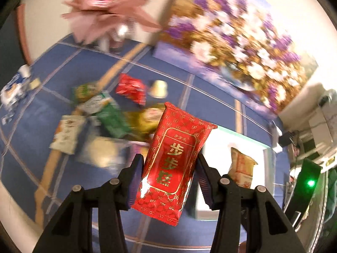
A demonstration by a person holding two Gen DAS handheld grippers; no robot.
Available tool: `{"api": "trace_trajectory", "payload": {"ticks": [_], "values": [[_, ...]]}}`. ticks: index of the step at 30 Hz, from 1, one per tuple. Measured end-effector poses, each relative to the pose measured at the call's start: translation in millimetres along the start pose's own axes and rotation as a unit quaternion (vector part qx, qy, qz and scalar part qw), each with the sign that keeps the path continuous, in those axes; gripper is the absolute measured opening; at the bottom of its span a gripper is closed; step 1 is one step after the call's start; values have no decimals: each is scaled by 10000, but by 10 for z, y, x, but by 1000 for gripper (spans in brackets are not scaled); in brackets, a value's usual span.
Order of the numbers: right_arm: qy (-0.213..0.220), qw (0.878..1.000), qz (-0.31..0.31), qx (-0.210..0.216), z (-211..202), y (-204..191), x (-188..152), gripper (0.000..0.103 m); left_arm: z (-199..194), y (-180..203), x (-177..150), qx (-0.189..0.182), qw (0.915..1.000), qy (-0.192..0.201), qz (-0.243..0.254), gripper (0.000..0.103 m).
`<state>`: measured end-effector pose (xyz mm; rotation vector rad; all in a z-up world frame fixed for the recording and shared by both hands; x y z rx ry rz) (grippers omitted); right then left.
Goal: Organize snacks
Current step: 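Lift and carry both packets over the white tray with both tools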
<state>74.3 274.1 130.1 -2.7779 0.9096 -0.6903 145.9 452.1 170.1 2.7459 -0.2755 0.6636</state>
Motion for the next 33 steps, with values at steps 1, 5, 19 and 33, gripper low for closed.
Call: {"api": "trace_trajectory", "payload": {"ticks": [1,5,19,33], "values": [[21,9999,99,-83,18,89,27,43,71,118,27,-56,9999,-41,88,52],[67,9988,447,-210,28,393,163,43,350,466,58,-213,9992,-187,286,52],[419,9935,909,-539,116,1043,562,43,1255,1211,139,-481,9954,-588,585,52],[529,9846,1460,-801,324,1524,807,43,1722,1542,167,-429,9925,-723,890,52]]}}
Point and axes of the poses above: each gripper's, at about its wrist camera, not at the fingertips, and z roughly the way its jaws point, y to its right, x to its top, the point moved 2 cm from there along z, roughly the way its jaws point, and after that the axes turned 7 degrees about z, right-handed, at the moved point
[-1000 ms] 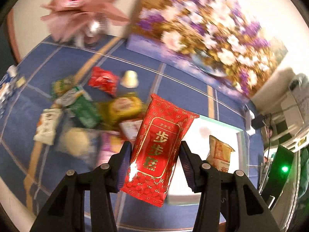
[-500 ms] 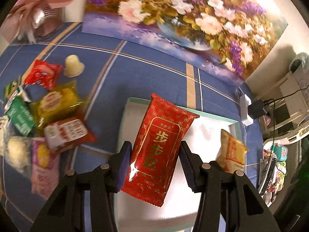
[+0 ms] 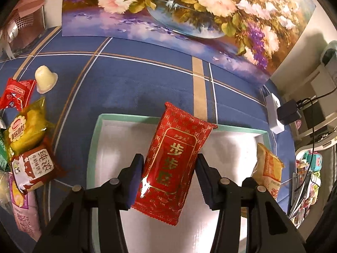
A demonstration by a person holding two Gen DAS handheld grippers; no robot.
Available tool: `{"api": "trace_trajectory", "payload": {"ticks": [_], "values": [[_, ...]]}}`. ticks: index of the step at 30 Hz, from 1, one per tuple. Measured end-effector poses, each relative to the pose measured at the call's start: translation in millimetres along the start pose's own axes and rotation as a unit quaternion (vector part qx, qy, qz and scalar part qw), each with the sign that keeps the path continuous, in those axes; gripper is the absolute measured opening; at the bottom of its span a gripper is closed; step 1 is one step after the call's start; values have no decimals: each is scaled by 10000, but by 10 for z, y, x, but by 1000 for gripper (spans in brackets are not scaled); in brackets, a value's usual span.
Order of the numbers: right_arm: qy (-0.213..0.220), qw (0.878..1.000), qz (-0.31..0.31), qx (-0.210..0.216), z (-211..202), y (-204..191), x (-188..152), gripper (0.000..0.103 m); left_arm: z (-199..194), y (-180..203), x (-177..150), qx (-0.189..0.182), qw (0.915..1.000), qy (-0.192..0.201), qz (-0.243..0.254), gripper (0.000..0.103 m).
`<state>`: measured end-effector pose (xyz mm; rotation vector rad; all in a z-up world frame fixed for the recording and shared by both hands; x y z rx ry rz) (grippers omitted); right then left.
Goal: Organize snacks
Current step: 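Lift and carry both packets over the white tray with both tools, then lower and release the red packet and yellow Swiss roll into the tray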
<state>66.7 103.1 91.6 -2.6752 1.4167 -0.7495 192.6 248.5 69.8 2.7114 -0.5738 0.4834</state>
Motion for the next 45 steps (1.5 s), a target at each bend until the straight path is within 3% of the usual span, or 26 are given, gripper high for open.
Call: {"api": "trace_trajectory", "payload": {"ticks": [12,16,22,23,26,28,31,42,45], "values": [[14,9997,-227,-26,-14,-111,-37,44,-26,5,-6,-125,9999,-29,44,53],[9,9997,-235,-47,-22,-101,-46,44,-123,-2,32,9,10000,57,73,60],[-40,9996,-253,-71,-5,-109,-49,44,-222,3,54,104,9998,113,158,61],[-37,9996,-256,-73,-4,-109,-47,45,-225,-6,55,207,9996,106,180,67],[-3,9996,-291,-52,-8,-108,-31,69,-251,-73,63,615,9978,155,169,81],[31,9994,-340,-68,-19,-117,-34,70,-263,-138,74,859,9961,161,141,82],[14,9991,-410,-52,-15,-142,-47,73,-260,-228,90,1209,9925,138,124,92],[70,9976,-692,5,-46,-271,-101,101,-325,-395,85,2098,9774,136,230,92],[130,9968,-784,-1,-73,-314,-119,103,-371,-441,72,2192,9753,183,200,92]]}}
Point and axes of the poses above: each gripper's, at about its wrist camera, not at the fingertips, and z roughly the way its jaws point, y to its right, x to its top, the point moved 2 cm from there along z, roughly the way its jaws point, and after that the axes turned 7 degrees about z, right-handed, at the moved point
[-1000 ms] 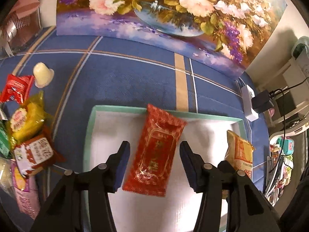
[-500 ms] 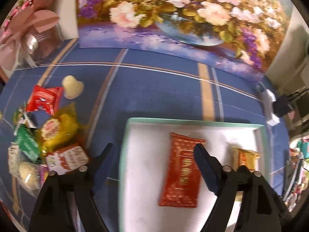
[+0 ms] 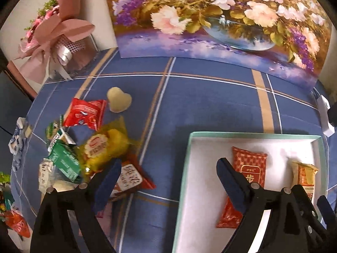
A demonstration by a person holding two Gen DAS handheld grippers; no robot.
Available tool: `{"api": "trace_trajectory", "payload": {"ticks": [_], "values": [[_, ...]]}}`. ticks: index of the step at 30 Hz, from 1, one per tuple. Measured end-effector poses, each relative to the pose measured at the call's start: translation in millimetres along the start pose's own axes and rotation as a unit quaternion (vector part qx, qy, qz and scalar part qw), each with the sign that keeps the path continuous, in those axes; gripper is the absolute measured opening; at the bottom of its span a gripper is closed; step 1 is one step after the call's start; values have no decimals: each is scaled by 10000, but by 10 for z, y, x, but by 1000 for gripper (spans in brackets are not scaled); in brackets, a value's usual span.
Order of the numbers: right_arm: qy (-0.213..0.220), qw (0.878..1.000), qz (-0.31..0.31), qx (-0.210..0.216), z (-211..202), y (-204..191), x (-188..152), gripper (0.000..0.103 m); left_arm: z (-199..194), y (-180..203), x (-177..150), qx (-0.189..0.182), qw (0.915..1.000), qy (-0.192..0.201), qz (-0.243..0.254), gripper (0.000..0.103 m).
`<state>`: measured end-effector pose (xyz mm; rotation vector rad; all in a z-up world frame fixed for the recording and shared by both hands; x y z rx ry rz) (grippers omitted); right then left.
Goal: Organize snacks
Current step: 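Lower and release the red packet and yellow Swiss roll into the tray, then withdraw both tools from the tray back toward the snack pile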
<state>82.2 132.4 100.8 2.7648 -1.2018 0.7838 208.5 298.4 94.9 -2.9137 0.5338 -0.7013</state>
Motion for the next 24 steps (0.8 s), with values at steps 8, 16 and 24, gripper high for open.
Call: {"api": "trace_trajectory", "payload": {"ticks": [8,16,24], "values": [[60,9999,-129,-42,-93,-84,-63,103,-177,-184,-80,317,9992,160,-176,92],[70,9996,-269,-51,-233,-194,-172,103,-329,-418,-221,186,9986,71,-484,92],[195,9983,-545,-36,-460,-388,-324,103,-536,-893,-352,504,9956,80,-781,92]]}}
Point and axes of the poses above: each gripper's, at about its wrist camera, not at the fingertips, and z roughly the way its jaws point, y to its right, x to its top, the point moved 2 cm from there along z, roughly the way its jaws point, and after that the axes turned 7 degrees about z, right-handed, at the moved point
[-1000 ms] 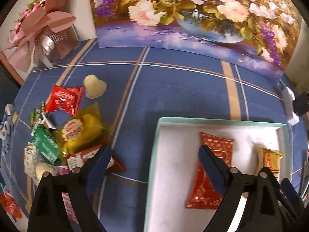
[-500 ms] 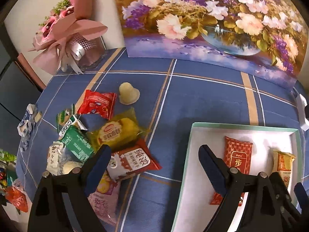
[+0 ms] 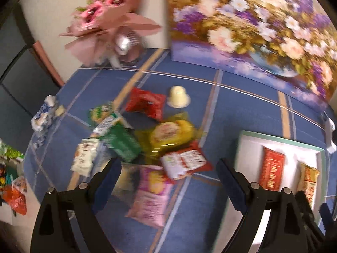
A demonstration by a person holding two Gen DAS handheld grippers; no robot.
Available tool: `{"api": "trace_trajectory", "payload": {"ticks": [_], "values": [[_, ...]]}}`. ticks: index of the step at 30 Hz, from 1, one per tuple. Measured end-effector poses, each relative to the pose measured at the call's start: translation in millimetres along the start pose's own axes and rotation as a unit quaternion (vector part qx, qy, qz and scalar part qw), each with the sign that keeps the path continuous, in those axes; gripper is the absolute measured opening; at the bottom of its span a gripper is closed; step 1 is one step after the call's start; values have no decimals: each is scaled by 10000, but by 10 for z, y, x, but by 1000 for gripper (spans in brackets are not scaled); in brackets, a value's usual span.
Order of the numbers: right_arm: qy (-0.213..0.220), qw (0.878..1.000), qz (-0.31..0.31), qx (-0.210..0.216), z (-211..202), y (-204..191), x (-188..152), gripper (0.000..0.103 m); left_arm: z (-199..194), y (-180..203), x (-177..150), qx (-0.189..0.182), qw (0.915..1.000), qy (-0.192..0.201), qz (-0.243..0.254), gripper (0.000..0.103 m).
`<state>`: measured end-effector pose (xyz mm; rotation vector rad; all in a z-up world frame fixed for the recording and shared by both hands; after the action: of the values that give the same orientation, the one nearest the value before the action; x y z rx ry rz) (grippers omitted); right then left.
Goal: Organize snacks
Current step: 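Withdraw both tools from the tray back toward the snack pile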
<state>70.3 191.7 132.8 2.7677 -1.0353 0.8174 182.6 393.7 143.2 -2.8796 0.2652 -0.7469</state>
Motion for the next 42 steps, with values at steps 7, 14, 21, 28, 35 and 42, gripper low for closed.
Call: {"api": "trace_trajectory", "payload": {"ticks": [7,14,21,28,35,42], "values": [[81,9995,-216,232,-244,-325,-126,103,-12,-562,-94,209,9992,-169,-307,92],[-230,9968,-431,636,-299,-747,-334,103,-16,-976,-192,0,9980,-214,-594,92],[-367,9930,-607,943,-296,-1133,-444,103,8,-1504,-250,-183,9926,-196,-1186,92],[-661,9888,-793,1082,-149,-1477,-613,103,182,-1805,-355,-296,9859,-442,-1587,92],[-985,9853,-925,1049,78,-1683,-755,103,426,-1771,-404,-447,9833,-812,-1566,92],[-1385,9804,-1079,895,381,-1796,-935,103,833,-1525,-448,-840,9770,-1432,-1342,92]]}}
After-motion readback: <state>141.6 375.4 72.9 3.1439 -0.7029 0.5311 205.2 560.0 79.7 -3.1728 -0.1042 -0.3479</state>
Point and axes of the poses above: each gripper's, at about its wrist camera, not at the fingertips, and z roughly the way its jaws point, y to its right, x to its top, the point moved 2 cm from there along z, roughly the way its jaws point, and after that the axes turned 7 degrees about z, right-handed, at the moved point
